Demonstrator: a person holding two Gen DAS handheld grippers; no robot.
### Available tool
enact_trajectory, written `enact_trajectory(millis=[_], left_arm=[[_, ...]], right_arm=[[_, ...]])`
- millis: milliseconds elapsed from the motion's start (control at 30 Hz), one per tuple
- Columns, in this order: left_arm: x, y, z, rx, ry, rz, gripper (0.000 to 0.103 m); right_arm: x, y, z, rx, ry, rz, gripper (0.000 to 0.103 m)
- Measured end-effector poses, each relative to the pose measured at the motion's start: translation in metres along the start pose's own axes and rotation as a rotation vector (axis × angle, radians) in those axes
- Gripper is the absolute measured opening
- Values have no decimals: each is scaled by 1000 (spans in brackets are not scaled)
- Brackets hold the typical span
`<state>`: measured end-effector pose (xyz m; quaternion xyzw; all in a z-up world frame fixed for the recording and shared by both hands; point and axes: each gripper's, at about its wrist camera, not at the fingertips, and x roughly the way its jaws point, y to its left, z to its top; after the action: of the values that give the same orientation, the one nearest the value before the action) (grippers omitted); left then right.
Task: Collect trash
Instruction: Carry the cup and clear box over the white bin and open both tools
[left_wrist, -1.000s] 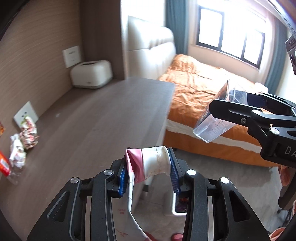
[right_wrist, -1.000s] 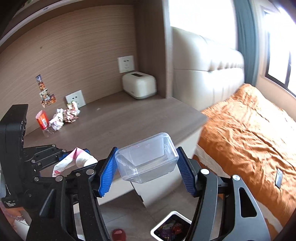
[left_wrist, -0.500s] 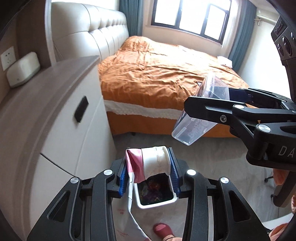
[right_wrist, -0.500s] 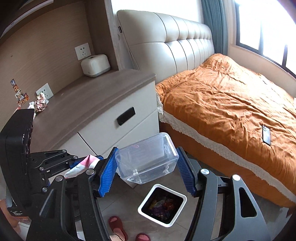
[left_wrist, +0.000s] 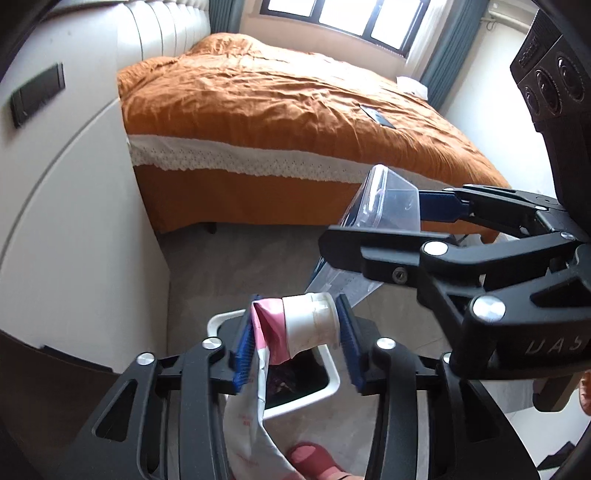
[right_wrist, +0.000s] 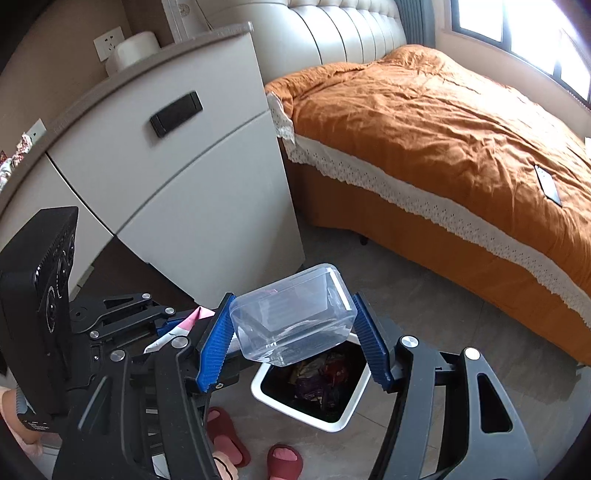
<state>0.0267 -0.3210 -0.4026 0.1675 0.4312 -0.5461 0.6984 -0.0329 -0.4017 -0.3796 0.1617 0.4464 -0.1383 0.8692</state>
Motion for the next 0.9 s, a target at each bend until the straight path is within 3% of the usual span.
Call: enact_trajectory(millis=[33,67,200,433,667,900], left_arm=[[13,3,-6,0,0,2,98],[20,5,-12,2,-15,7,98],[51,13,-32,-13,0,13,98],[67,18,-43,-15,30,21,98],[43,20,-29,-16,22,32,98],[-9,19,7,-40,-34,69,98]], right_arm=[[9,-3,-6,6,3,-16,79],[15,-7,-13,22,-7,-30,100],[45,-21,-36,69,15,-65,98],[67,-25,-53,87,52,-74,98],[47,-17,-31,82,19,-66,98],[1,-3,3,62,-33,-57,98]])
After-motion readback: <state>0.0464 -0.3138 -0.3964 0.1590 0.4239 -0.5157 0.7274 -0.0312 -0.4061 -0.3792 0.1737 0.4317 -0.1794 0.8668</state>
